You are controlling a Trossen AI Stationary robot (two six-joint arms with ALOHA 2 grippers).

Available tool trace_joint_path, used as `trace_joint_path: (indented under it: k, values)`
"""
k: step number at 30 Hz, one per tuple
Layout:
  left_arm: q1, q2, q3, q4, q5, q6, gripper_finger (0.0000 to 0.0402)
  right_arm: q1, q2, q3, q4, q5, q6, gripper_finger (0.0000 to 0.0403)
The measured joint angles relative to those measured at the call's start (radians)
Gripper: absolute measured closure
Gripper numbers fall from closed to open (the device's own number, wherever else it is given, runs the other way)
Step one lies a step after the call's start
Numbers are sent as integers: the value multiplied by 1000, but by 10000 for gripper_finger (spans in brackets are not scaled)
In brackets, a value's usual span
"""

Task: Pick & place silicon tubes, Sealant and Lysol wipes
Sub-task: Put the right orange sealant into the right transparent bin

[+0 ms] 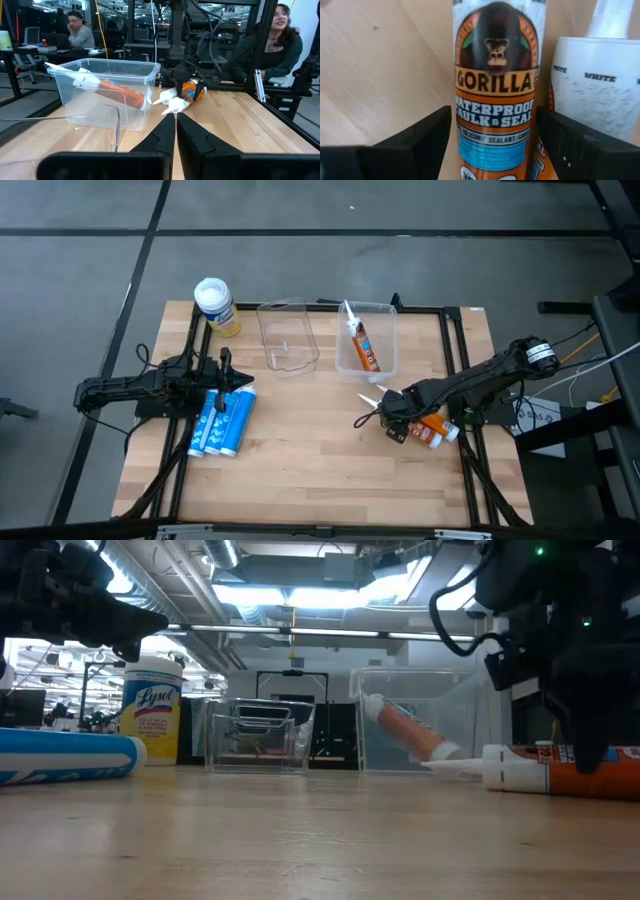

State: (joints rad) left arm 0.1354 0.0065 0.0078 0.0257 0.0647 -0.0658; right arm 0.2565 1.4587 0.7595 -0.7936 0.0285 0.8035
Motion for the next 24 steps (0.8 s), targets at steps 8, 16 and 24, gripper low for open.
trace_joint_path:
  k: [8, 16, 24]
  values:
    - [0, 0, 0, 0, 0, 0, 390, 1, 19, -23, 14, -2, -23, 112]
    - [0, 0, 0, 0, 0, 0, 387, 0, 33, -46, 59, -29, -22, 112]
    - [0, 0, 0, 0, 0, 0, 389, 0, 33, -39, 57, -57, -19, 185]
